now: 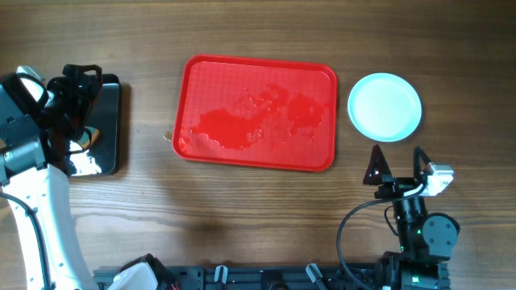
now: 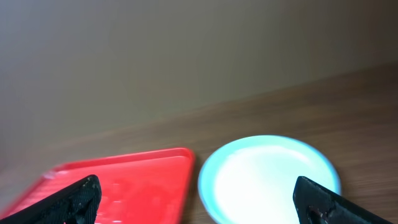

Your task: Clean dirty plates on tray and stack at the side

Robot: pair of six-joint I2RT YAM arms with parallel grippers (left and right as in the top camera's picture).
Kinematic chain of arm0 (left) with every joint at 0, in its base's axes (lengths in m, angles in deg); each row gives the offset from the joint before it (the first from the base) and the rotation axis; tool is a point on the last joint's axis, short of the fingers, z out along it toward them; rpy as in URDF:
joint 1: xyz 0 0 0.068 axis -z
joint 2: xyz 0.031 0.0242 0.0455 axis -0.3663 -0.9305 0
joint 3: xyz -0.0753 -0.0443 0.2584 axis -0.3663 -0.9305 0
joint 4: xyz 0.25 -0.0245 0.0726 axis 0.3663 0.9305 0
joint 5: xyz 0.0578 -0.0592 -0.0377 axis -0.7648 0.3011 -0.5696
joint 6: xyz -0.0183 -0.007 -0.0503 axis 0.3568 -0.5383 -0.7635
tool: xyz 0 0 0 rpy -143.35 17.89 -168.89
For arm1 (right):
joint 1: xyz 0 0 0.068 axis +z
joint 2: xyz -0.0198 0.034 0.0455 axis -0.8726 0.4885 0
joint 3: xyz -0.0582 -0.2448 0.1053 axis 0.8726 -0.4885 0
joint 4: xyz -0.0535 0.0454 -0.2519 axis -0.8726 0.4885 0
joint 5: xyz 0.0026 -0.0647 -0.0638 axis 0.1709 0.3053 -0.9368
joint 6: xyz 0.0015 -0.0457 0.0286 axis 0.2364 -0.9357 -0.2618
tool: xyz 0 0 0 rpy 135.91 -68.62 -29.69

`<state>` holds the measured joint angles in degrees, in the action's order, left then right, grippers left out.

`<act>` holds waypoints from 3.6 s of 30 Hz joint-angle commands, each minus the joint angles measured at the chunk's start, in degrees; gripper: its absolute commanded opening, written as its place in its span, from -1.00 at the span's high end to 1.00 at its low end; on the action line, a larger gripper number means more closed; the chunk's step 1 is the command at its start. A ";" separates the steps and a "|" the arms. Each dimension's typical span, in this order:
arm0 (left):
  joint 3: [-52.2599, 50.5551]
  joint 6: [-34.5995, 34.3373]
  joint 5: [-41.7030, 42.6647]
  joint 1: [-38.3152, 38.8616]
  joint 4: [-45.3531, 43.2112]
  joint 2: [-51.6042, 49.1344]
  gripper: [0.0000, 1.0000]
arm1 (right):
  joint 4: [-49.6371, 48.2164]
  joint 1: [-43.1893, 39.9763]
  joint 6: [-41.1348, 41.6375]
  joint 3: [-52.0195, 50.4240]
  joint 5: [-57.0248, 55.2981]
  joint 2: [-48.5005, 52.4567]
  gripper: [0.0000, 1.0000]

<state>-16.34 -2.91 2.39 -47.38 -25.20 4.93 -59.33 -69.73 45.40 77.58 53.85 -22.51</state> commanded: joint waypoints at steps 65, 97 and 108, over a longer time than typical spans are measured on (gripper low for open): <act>-64.54 34.51 -16.76 26.43 -29.09 73.13 -1.00 | 0.09 -0.28 -14.73 -0.09 -4.87 -0.72 -0.99; -64.54 40.48 -21.84 26.43 -28.68 73.13 -1.00 | 0.09 -0.28 -14.73 -0.09 -4.87 -0.72 -0.99; -64.54 40.48 -21.84 26.43 -28.65 73.13 -1.00 | 0.11 -0.28 -14.73 -0.09 -4.87 -0.72 -0.99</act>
<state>-80.62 36.46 -18.90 -21.22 -54.25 77.43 -59.05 -69.82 31.39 77.58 49.39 -22.77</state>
